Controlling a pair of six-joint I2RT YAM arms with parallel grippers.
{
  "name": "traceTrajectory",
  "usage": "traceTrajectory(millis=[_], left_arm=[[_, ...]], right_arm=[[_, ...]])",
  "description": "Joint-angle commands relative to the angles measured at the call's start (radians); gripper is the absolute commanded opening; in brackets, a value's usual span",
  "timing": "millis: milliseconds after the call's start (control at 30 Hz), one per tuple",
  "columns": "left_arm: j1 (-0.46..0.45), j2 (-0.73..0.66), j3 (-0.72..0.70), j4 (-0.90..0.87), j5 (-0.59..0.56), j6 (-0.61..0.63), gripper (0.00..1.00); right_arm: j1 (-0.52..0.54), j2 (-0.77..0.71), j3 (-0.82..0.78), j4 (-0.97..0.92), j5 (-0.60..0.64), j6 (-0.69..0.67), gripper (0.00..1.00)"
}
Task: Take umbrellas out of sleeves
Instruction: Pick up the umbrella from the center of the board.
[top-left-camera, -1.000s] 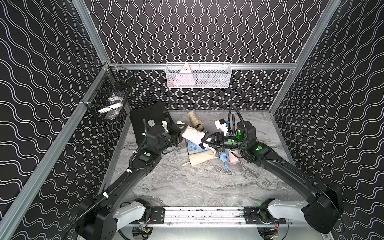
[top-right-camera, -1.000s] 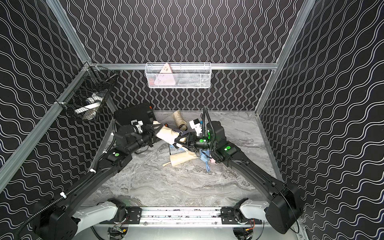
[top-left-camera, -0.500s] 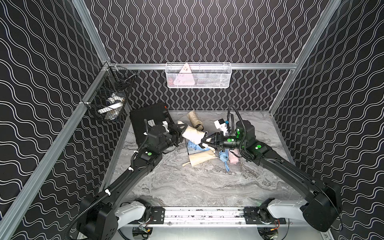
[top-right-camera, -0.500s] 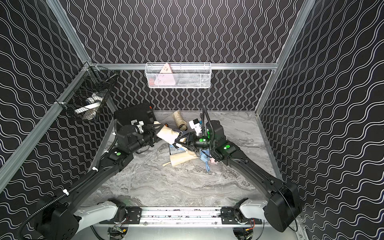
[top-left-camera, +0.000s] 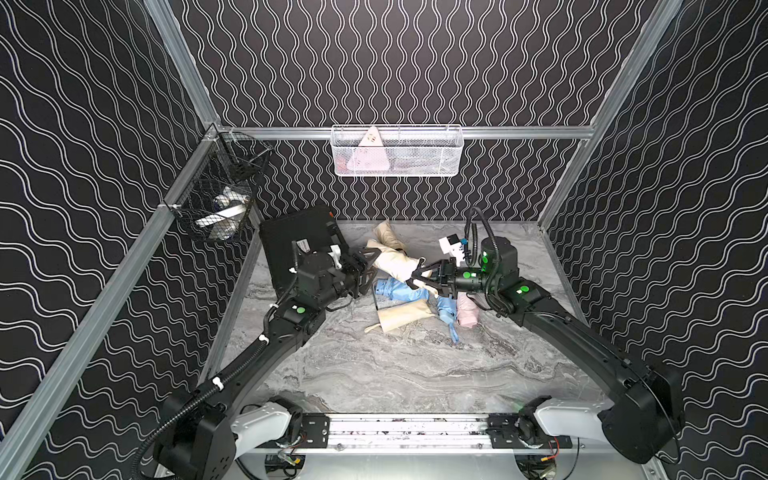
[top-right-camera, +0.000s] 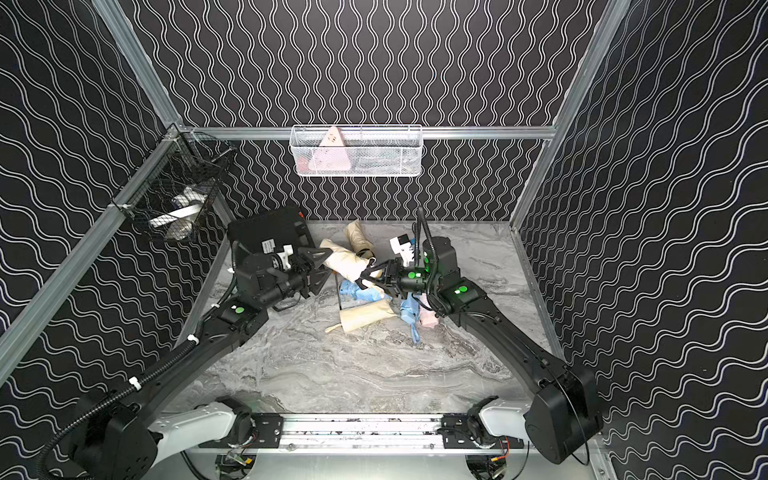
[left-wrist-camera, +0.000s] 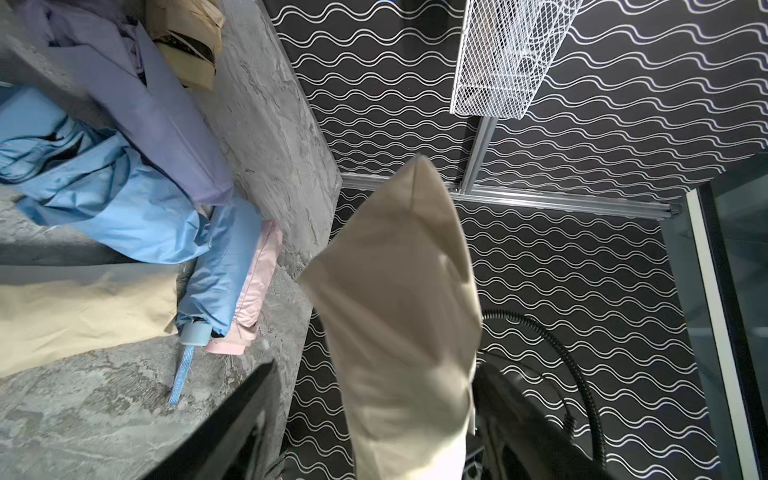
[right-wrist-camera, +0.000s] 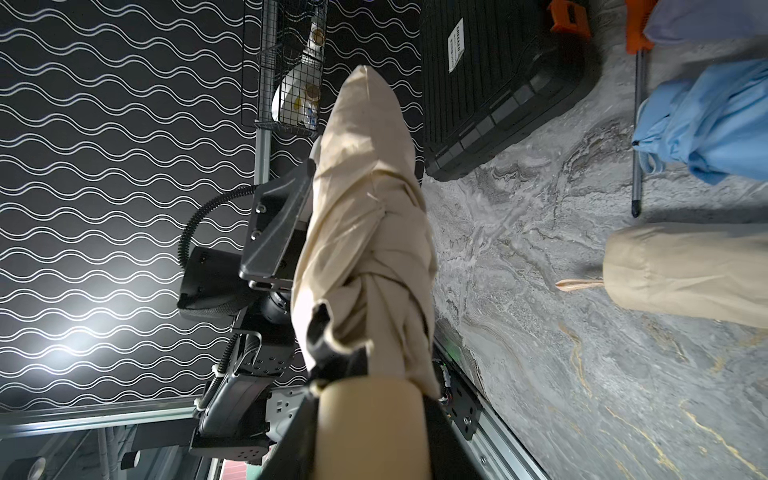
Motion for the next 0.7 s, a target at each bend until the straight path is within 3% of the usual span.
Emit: traceTrajectory(millis=[0,133,367,500,667], left_arm=[[0.01,-0.004,0.001,-0.021,0.085,0.089,0.85],[0.034,-0.007,0.038,-0.08,0.183,0.225,0.9],[0.047,0.041,0.252,-0.387,0.355,0.599,0.92],[0.063,0.076,0.25,-0.251,0.515,0.551,0.96],[0.083,0.095,0.209,-0.054,0.611,0.454,0.96]], right_arm=[[-0.024,-0.016,0.001,0.034,-0.072,-0.003,0.16],[-0.117,-0.015,0.025,-0.016,-0.161,-0.023,0.16],[-0.21,-0.026,0.127,-0.254,-0.235,-0.172,0.15],[-0.211,-0.033,0.134,-0.283,-0.246,-0.182,0.15],[-0.211,-0.047,0.101,-0.184,-0.302,-0.097,0.15]])
